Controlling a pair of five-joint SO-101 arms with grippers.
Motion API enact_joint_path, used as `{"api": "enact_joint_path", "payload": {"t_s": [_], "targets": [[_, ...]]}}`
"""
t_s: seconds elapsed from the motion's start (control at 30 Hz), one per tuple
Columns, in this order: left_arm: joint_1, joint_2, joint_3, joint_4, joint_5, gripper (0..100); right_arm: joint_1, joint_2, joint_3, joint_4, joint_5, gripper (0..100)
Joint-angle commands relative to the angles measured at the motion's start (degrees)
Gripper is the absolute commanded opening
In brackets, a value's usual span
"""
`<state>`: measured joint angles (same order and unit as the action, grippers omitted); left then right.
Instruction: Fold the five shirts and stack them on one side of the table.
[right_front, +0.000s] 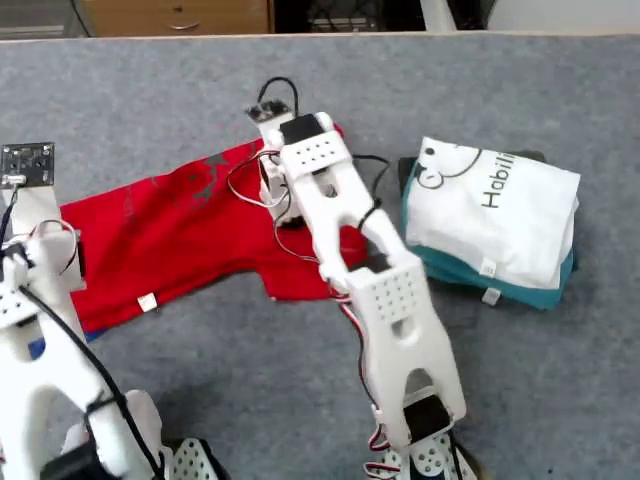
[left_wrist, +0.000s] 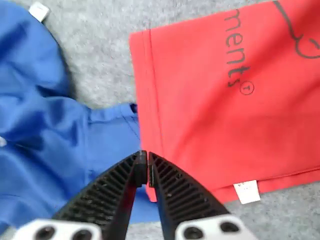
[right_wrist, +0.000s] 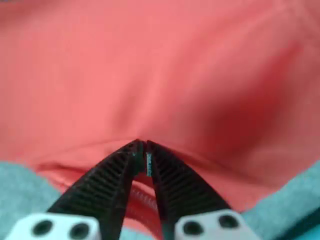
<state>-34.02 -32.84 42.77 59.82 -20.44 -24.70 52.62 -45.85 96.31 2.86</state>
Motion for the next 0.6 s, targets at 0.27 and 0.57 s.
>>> {"api": "enact_joint_path", "payload": {"t_s": [0.27,0.57], "targets": [[0.1,1.3,-0.6,-3.9,-1.8,3,-3.3,-13.9,13.8,4.2,-0.5,1.4],[0.4,1.5,-0.1,-4.0,-1.5,3,-4.5,-24.8,42.2,-9.8,0.2,1.4]]}}
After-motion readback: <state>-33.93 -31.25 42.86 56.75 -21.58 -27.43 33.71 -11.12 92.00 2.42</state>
